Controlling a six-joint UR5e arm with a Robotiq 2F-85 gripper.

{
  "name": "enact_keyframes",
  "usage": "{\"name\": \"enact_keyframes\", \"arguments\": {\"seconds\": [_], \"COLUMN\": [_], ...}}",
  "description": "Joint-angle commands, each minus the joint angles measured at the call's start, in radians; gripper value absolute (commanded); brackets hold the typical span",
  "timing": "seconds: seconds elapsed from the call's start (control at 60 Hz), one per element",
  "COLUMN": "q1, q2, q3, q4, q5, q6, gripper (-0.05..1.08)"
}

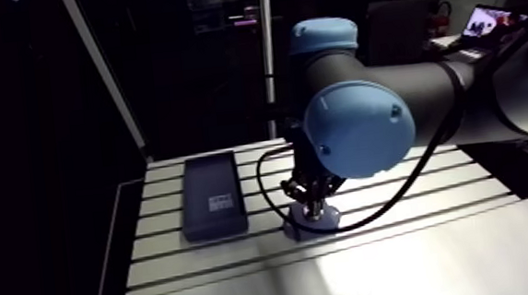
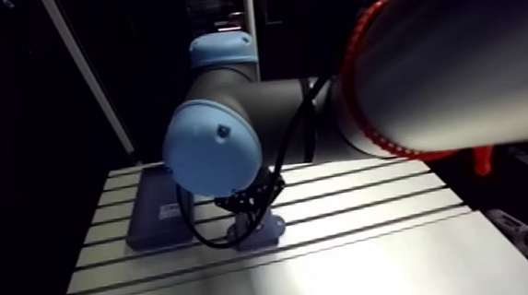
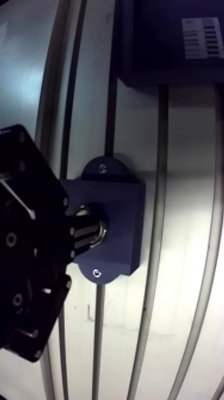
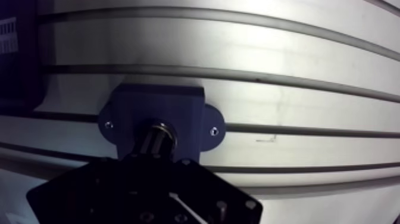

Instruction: Pick up the bearing and press it into the housing until flush.

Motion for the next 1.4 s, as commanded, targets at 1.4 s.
{"name": "enact_keyframes", "arguments": {"seconds": [1.4], "q1": [-0.002], "q2": [0.001], "q3": [0.007], "q4": [-0.001], "q5": [0.007], "q6": [-0.005], "gripper": [1.08]}}
